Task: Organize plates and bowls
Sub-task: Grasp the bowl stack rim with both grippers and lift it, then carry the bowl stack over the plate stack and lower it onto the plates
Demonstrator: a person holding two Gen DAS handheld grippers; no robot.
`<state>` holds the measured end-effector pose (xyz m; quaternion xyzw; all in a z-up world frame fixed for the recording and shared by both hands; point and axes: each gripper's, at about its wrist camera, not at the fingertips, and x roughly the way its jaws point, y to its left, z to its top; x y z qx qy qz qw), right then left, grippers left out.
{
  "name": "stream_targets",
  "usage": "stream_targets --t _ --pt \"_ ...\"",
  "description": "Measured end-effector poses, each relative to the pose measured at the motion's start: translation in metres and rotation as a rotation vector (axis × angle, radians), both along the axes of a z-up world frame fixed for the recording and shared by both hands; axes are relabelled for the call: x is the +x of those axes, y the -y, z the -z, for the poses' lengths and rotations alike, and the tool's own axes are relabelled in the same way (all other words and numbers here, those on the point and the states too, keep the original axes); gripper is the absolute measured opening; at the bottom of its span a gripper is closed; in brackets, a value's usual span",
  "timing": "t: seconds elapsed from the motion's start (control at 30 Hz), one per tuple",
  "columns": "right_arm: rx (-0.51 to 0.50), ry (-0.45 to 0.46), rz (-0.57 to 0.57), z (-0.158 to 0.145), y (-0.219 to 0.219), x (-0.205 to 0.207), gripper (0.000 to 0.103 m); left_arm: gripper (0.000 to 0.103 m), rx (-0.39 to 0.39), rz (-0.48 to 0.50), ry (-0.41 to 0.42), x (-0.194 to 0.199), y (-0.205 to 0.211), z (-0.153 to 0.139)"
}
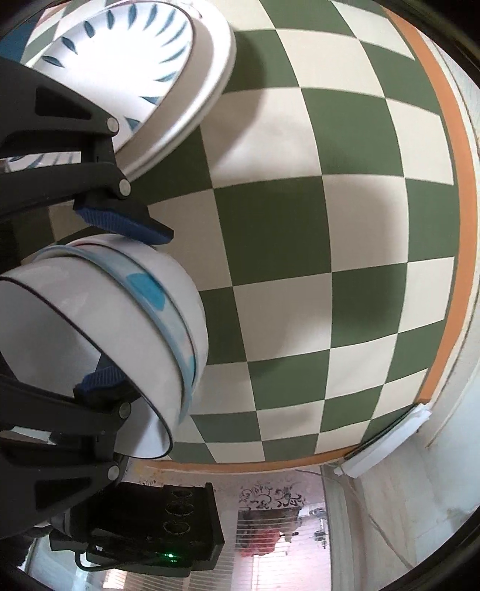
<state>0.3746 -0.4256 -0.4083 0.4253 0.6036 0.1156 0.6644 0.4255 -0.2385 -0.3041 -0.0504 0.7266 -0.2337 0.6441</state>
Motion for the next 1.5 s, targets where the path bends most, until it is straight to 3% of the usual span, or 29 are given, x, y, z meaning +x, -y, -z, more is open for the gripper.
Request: stream_targets --t 0.33,0.57,0.73,1.03,1.27,1.5 --pt "-0.036 0.032 -0.072 -0.047 -0.028 0.017 0.049 0.058 -0.025 -0.069 0.026 0.002 -0.033 -0.039" --pt "-0.036 0.056 -0.145 -0.066 -0.079 0.037 0.049 0.058 -0.008 -0.124 0.047 0.006 -0.090 -0.056" --pt "-0.023 0.056 -0.206 -0.063 -0.120 0.049 0.049 0.058 0.009 -0.187 0.044 0.008 -0.137 -0.052" --pt "-0.027 0.006 -0.292 -0.030 -0.183 0.070 0.049 0.058 0.013 -0.276 -0.014 0.006 -0.193 -0.018" --pt "-0.055 -0.027 -0.307 -0.012 -0.205 0.080 0.048 0.058 0.019 -0.282 -0.036 0.006 -0.201 0.001" --pt "-0.081 -0.028 -0.293 -0.013 -0.205 0.083 0.048 0.058 0.020 -0.257 -0.033 0.009 -0.199 0.005"
